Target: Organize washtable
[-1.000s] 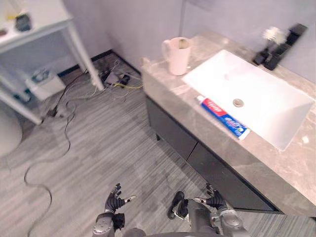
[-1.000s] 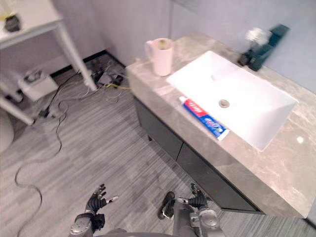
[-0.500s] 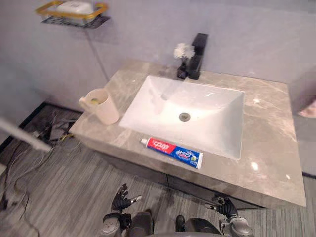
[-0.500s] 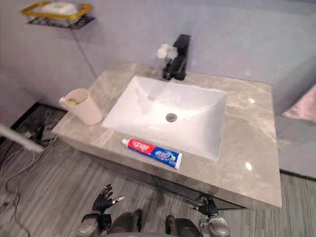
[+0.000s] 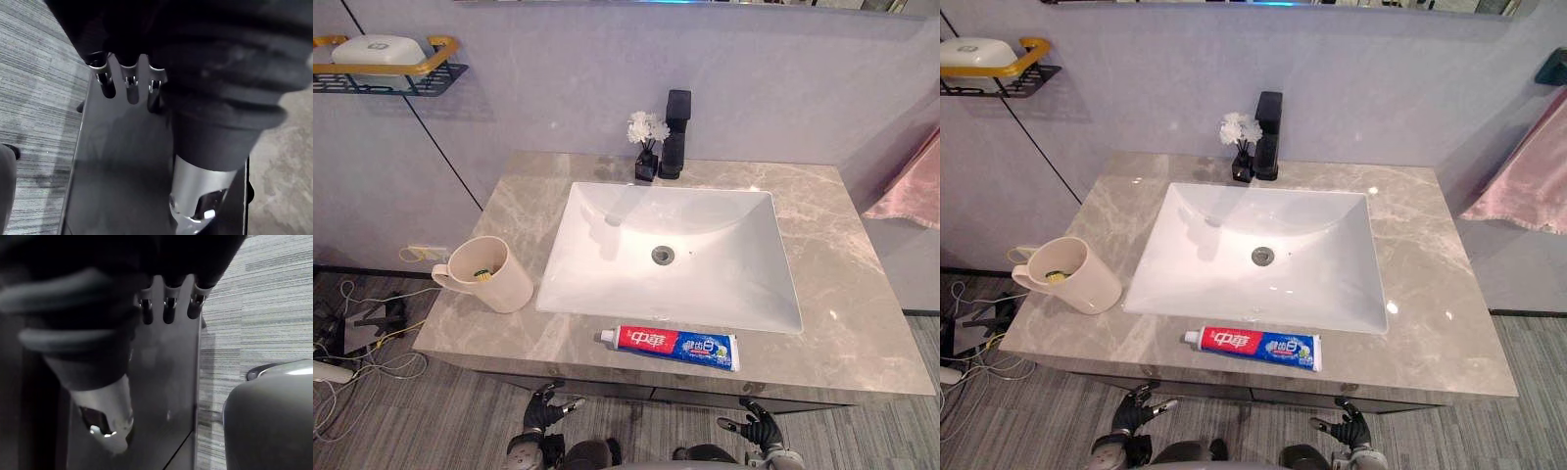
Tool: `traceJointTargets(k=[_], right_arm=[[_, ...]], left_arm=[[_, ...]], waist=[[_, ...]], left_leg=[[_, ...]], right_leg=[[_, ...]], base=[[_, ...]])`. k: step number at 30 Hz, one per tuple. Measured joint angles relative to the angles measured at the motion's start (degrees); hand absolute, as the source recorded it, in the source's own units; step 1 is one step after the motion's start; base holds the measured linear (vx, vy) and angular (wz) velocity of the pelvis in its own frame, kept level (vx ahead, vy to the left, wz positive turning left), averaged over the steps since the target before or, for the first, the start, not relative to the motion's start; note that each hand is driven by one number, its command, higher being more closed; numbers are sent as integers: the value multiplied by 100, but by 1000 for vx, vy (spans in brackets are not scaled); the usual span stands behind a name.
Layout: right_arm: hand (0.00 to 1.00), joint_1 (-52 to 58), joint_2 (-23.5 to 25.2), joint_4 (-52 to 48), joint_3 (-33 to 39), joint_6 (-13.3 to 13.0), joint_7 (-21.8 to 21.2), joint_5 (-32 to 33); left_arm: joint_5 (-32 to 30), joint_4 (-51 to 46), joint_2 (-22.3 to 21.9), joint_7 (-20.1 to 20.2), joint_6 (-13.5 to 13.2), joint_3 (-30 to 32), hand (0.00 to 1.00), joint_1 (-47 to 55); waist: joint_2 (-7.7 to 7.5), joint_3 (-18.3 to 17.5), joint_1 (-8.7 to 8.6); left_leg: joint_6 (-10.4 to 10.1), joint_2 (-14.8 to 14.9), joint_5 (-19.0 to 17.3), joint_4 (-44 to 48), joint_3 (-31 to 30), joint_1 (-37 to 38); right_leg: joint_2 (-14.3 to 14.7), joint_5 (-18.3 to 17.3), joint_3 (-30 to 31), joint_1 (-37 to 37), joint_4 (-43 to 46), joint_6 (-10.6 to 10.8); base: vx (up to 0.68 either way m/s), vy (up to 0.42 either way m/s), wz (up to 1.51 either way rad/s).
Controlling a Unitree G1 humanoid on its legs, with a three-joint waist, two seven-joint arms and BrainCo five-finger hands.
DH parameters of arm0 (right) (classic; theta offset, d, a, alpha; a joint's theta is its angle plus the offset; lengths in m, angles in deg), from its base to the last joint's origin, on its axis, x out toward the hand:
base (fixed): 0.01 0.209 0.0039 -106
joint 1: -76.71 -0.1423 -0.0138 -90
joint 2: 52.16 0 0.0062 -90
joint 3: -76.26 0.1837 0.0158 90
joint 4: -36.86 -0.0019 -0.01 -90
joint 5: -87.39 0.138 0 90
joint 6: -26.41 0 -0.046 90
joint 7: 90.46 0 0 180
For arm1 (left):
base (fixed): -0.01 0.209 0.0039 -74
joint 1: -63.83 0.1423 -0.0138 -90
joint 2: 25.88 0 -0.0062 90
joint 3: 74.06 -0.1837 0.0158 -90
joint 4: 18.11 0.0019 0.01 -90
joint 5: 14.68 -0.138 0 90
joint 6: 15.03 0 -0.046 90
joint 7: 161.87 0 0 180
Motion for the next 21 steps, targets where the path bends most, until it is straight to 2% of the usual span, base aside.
traceJointTargets(k=[4,11,13,14,21], right_arm=[[0,-14,3,188,128,-3,-4,5],[0,-38,-23,413,367,-25,-8,2],[0,-45,-52,494,419,-25,-11,1],[0,-267,-332,718,846,25,-23,-13],[0,-276,-337,797,847,19,-20,-7]], left_arm=[[-12,53,-53,-1,-6,-13,0,-7],[-17,110,36,-4,-19,112,0,6],[-18,110,137,-6,-19,165,0,6],[-21,110,421,-7,-39,566,0,-146],[-20,234,418,-9,-41,561,0,-145]], waist=[[13,-66,76],[-43,-112,82],[-62,-118,86],[-131,-185,89],[-128,-181,87]], left_leg=[[37,-17,191,-331,0,143],[20,-111,461,-783,-17,176],[26,-123,457,-782,-27,171],[222,-308,120,-381,-216,176],[221,-299,149,-471,-177,291]], right_leg=[[-27,190,4,57,-214,5],[-125,271,-89,-33,-369,10],[-150,273,-142,-28,-384,11],[-318,88,-262,184,-382,116],[-319,115,-264,294,-469,104]], base=[[-100,19,-1],[-106,16,5],[-17,11,1],[0,0,0],[0,0,0]])
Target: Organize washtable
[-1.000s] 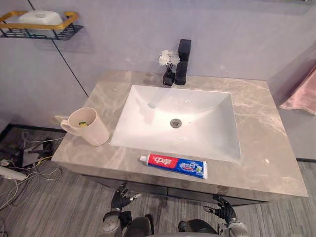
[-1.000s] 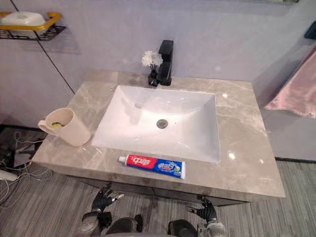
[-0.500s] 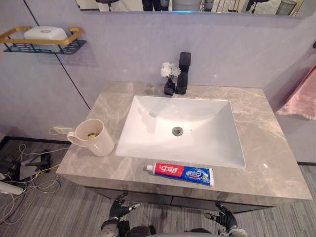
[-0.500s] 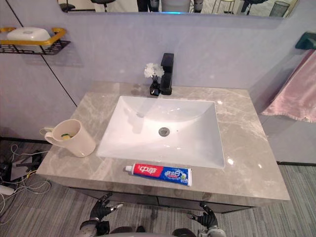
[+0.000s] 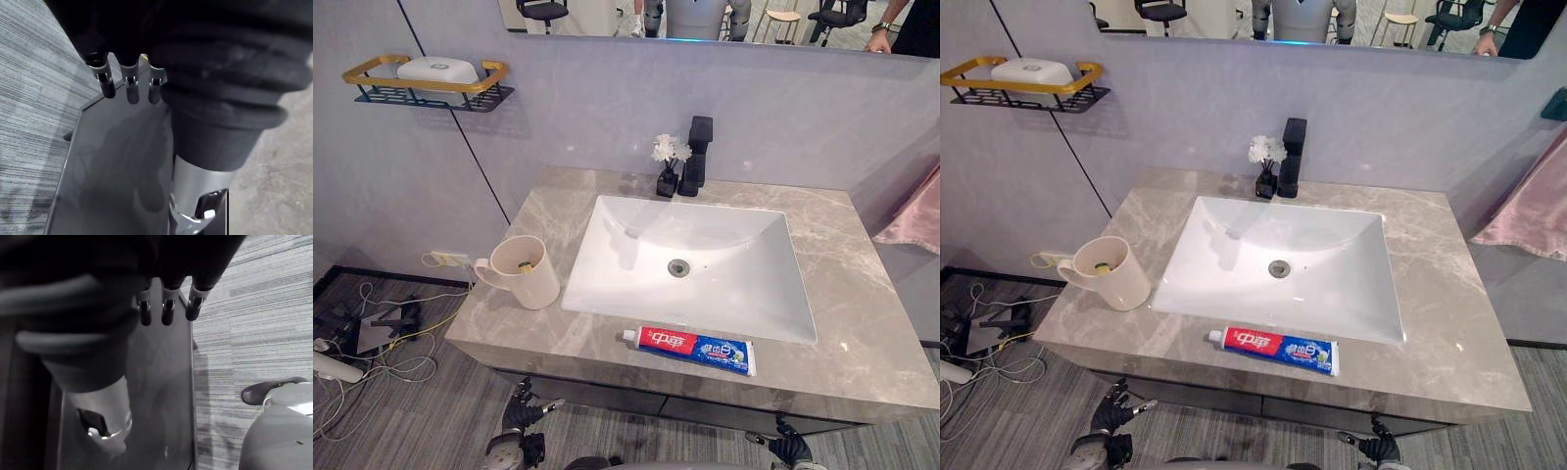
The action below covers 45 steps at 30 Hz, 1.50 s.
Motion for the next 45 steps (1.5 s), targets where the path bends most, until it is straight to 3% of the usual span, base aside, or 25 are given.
traceJointTargets(k=[7,15,18,23,26,29,32,35,39,45], right_arm=[[0,-173,-61,646,102,-20,18,82],[0,-234,-184,669,287,-107,33,262],[0,-241,-240,668,294,-123,26,269],[0,-206,-354,669,433,-125,3,269],[0,-154,-415,651,511,-162,3,269],[0,109,-408,606,580,-179,4,267],[0,232,-355,570,627,-185,4,268],[0,273,-287,556,630,-187,-3,272],[0,333,-267,559,625,-185,-16,290],[0,333,-255,563,348,-220,-142,412]], left_arm=[[34,760,-18,-30,8,-102,0,-113],[279,928,-20,-130,7,-101,0,-102],[280,927,112,-141,11,479,0,-59],[278,678,664,-204,20,1313,0,-65],[273,-379,864,-385,54,1815,0,-31],[198,-2030,912,-603,48,2162,0,36],[46,-3467,903,-876,40,2340,0,-6],[-302,-4826,716,-1136,-59,2330,0,-196],[-756,-6127,479,-1391,-265,2051,0,-330],[-1150,-7510,499,-1345,-589,878,0,-332]], waist=[[54,58,-11],[140,211,-10],[178,268,10],[233,267,4],[235,268,38],[229,266,188],[208,252,261],[309,273,290],[389,285,302],[448,244,272]], left_leg=[[-51,30,264,-433,-70,389],[-141,67,702,-946,-311,626],[-235,138,871,-1223,-320,668],[-284,219,904,-1311,-309,648],[-296,216,912,-1298,-442,560],[-290,198,953,-1271,-521,560],[-279,177,954,-1237,-619,557],[-282,148,950,-1148,-738,478],[-304,134,898,-1002,-801,437],[-313,143,888,-981,-849,437]], right_leg=[[-29,257,-288,438,-452,-10],[-15,368,-721,583,-523,-54],[-85,400,-1232,569,-614,-51],[-77,411,-1513,575,-623,-58],[-79,411,-1702,588,-684,-57],[-93,451,-1842,696,-734,-39],[-98,451,-1931,805,-813,-37],[-107,450,-2038,827,-828,-37],[-102,448,-2130,881,-839,-41],[-88,442,-2201,880,-818,-52]], base=[[1,-15,8],[-101,-43,22],[-133,-36,10],[-44,-45,15],[49,-40,26],[112,-31,17],[98,-28,13],[30,-24,15],[-51,-16,16],[-75,-2,6]])
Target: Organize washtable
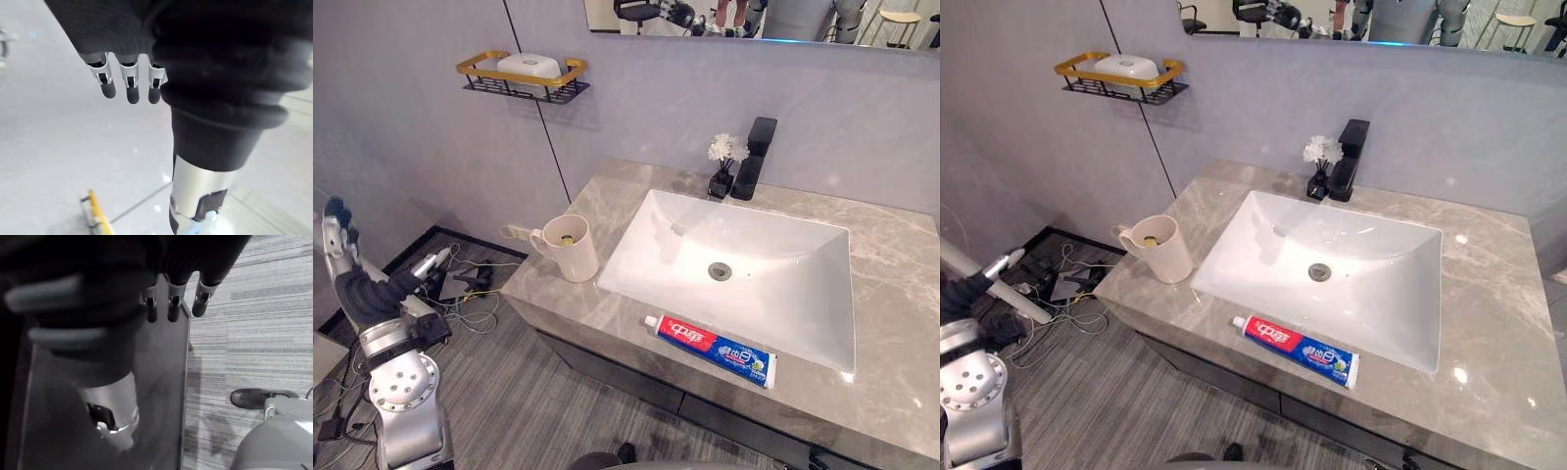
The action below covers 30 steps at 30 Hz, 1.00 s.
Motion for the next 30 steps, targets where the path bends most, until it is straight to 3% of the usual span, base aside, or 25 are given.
traceJointTargets(k=[6,10,14,22,30], right_arm=[[0,-127,50,34,-293,-3,-114,0],[0,-127,63,38,-481,-4,-121,-3],[0,-264,55,38,-632,-8,-117,-4],[0,-292,90,37,-691,0,-124,-6],[0,-386,85,13,-854,0,-121,-8]], left_arm=[[-327,-391,295,630,-125,-1158,0,-50],[-689,-150,383,889,-86,-1953,0,-475],[-1024,346,389,1240,-25,-2854,0,-836],[-1565,1174,390,1601,129,-3901,0,-1056],[-1893,2060,405,1853,205,-4354,0,-1057]], waist=[[-34,-29,-143],[-118,-41,-164],[-168,-47,-290],[-203,-72,-324],[-169,-92,-445]], left_leg=[[4,31,2,83,77,-36],[2,73,2,82,121,-54],[-9,121,-7,76,252,-96],[-11,133,-9,58,297,-159],[-16,153,-1,-45,381,-160]], right_leg=[[26,23,70,-21,-2,-21],[70,68,125,-34,-44,-48],[95,89,268,-145,-39,-61],[97,99,307,-233,-44,-54],[99,125,404,-312,-86,-30]], base=[[-24,1,-5],[-1,-10,-7],[-7,-3,-16],[1,1,-3],[-1,0,-7]])
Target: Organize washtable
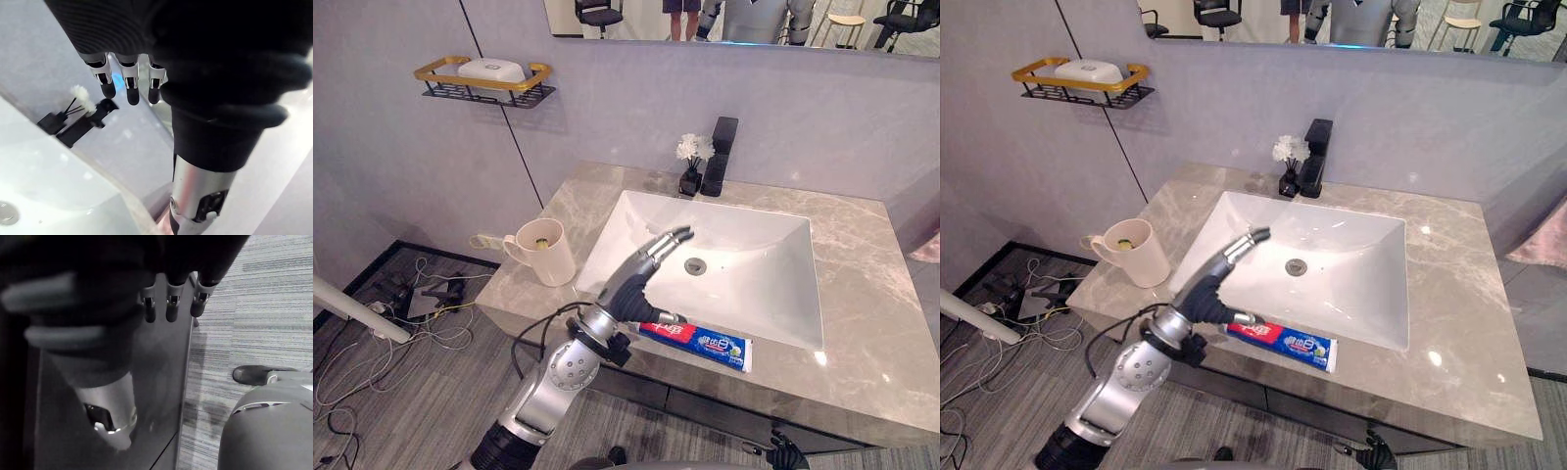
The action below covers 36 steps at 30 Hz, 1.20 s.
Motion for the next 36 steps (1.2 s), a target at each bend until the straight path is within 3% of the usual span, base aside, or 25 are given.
traceJointTargets(k=[8,23,24,29,33,36], right_arm=[[0,-84,-14,-52,0,0,10,-4],[0,-81,-80,-55,-11,0,8,-16],[0,-85,-88,-55,-11,0,7,-16],[0,-87,-134,-55,-49,0,-5,-17],[0,-126,-152,-79,-128,2,-73,-19],[0,-120,-153,-164,-137,5,-96,-20]], left_arm=[[-300,256,177,115,3,-192,0,-10],[-765,751,269,108,-28,-250,0,91],[-781,754,278,106,-28,-249,100,91],[-812,925,412,99,-66,-170,100,171],[-813,1072,244,-27,-8,-25,100,95],[-791,1129,243,-21,-9,31,100,-55]], waist=[[37,-2,-138],[134,2,-151],[134,2,-151],[138,2,-157],[153,-6,-187],[164,-11,-298]], left_leg=[[0,-2,0,-30,28,5],[0,8,0,-90,99,63],[0,8,0,-94,104,64],[0,8,0,-110,119,78],[0,29,0,-175,200,126],[1,22,-2,-200,200,127]], right_leg=[[-4,7,22,-3,-30,8],[-4,14,70,12,-47,10],[-5,14,76,12,-54,10],[-5,17,93,16,-67,11],[8,59,200,11,-128,7],[3,59,204,13,-156,8]], base=[[7,0,-1],[0,-3,-1],[0,0,0],[0,0,0],[-3,-4,-13],[1,-5,-4]])
